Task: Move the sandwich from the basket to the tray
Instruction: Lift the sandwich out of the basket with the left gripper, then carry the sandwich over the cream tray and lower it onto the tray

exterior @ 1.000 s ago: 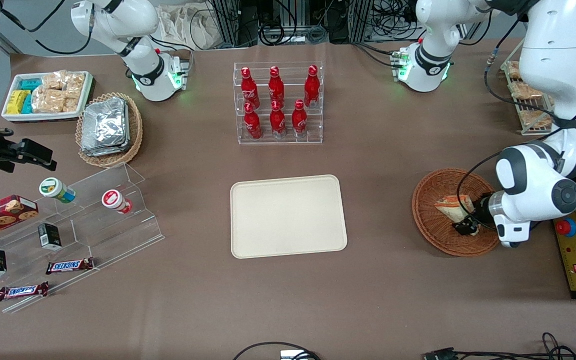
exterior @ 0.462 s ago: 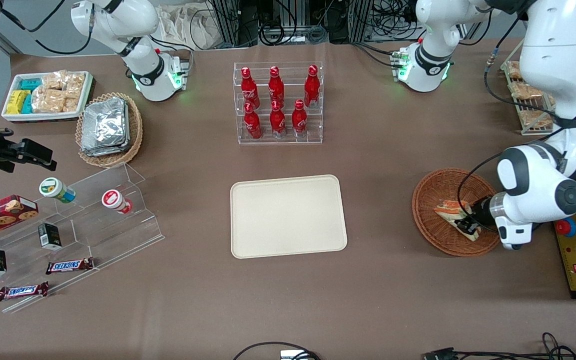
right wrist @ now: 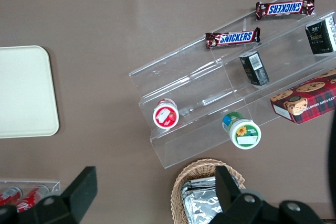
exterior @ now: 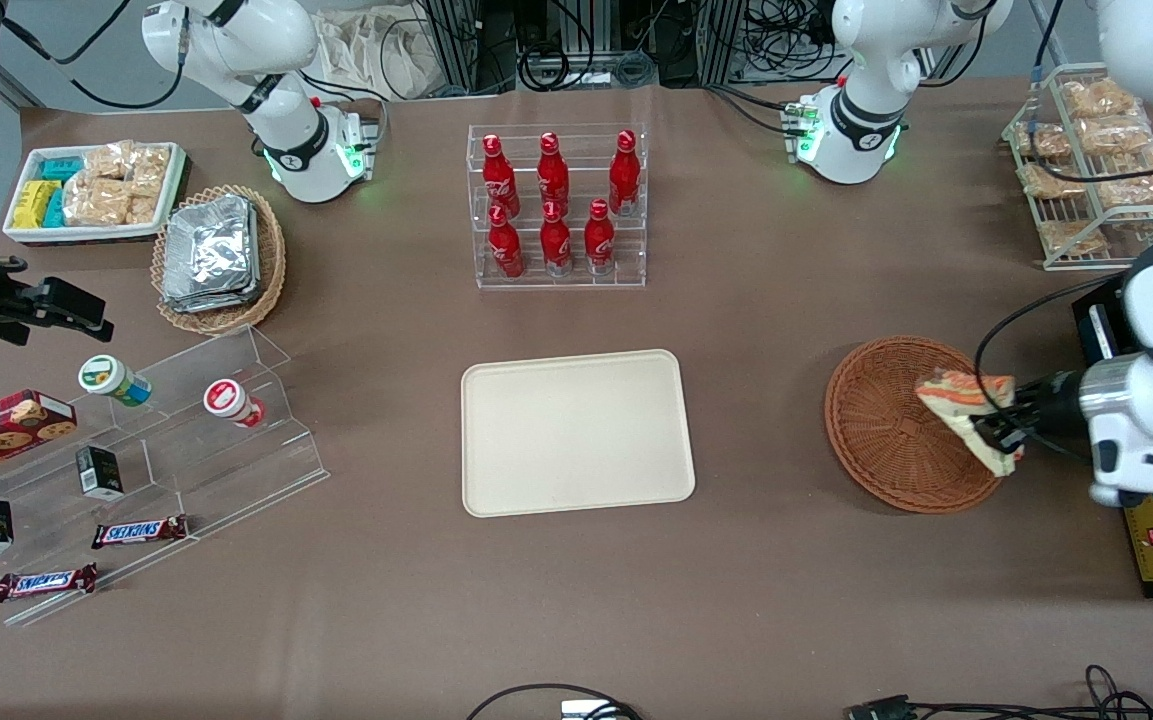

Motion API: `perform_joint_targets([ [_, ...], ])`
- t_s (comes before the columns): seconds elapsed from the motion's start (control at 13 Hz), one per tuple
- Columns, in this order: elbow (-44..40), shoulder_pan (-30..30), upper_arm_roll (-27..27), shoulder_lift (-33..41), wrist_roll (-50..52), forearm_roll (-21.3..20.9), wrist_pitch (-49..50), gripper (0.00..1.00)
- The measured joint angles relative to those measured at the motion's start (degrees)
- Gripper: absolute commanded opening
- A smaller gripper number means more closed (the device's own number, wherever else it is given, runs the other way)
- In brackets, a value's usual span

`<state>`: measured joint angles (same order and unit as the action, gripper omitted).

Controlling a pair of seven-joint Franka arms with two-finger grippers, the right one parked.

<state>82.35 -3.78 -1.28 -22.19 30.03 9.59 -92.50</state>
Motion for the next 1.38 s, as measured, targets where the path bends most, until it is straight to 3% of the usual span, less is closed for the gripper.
perform_joint_targets([
  [0.23, -6.61, 4.08, -1.2, 0.23, -6.46, -0.88, 6.23, 0.0],
  [0.62, -7.11, 16.75, -1.59, -2.44, -3.67, -1.48, 4.91, 0.0],
  [1.38, -6.67, 33.89, -1.59, -19.93, 8.19, -1.59, -18.46, 0.0],
])
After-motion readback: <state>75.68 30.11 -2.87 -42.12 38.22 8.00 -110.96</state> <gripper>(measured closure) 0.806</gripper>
